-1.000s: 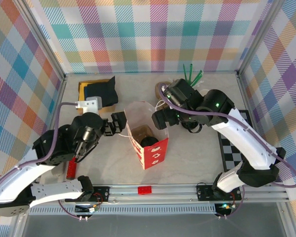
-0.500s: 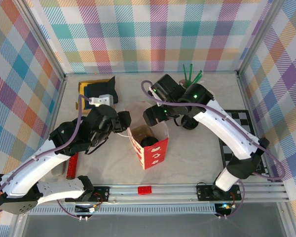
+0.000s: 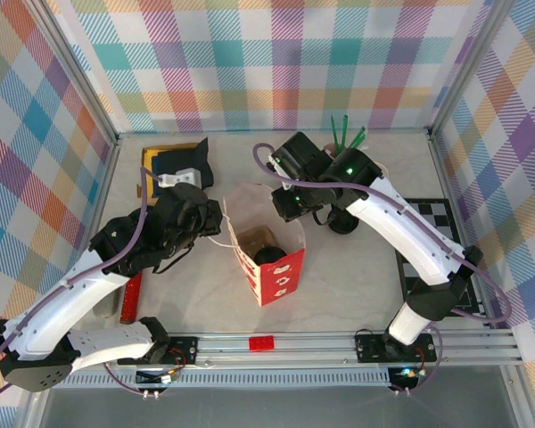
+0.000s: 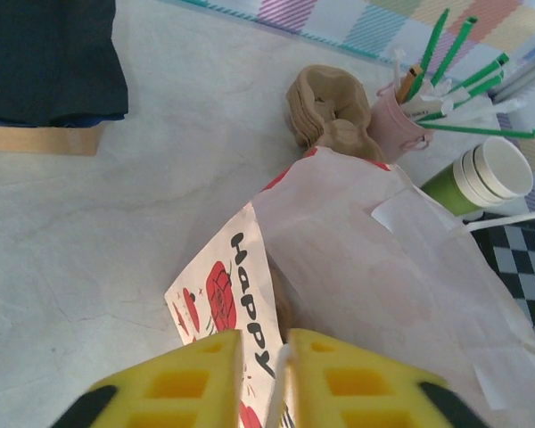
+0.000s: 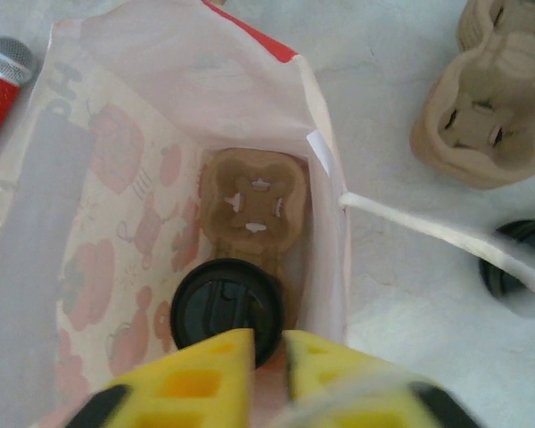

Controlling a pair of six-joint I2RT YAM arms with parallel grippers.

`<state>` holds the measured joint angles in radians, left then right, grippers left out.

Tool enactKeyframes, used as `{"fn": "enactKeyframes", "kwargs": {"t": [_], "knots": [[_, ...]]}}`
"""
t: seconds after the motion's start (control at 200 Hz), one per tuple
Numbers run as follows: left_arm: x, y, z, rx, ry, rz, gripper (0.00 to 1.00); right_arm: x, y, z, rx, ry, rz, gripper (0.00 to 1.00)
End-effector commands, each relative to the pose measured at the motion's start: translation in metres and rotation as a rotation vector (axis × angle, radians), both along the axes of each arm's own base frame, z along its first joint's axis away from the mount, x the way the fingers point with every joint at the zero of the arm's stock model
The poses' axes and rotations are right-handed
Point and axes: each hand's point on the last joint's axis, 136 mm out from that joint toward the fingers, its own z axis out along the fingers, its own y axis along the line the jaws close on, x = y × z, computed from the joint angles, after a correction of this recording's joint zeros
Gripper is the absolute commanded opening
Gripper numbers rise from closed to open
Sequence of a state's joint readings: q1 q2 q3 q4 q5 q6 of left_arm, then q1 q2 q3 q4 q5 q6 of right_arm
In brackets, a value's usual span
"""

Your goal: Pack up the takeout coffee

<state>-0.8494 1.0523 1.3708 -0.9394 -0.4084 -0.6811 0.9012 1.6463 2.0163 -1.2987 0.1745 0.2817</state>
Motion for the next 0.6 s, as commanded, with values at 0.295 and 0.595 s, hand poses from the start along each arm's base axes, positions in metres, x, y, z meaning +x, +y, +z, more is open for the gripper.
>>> {"fn": "enactKeyframes", "kwargs": {"t": [0.295,0.595], "knots": [[0.023,-0.006,-0.011,-0.002,0.050,-0.030,0.07,-0.007,-0.014,0.020,0.050,-0.022,-0.031,0.00],[0.038,-0.013,-0.008,-0.004,0.056,-0.050,0.02,-0.009,-0.033,0.026,0.041,-0.069,-0.073,0.00]]}}
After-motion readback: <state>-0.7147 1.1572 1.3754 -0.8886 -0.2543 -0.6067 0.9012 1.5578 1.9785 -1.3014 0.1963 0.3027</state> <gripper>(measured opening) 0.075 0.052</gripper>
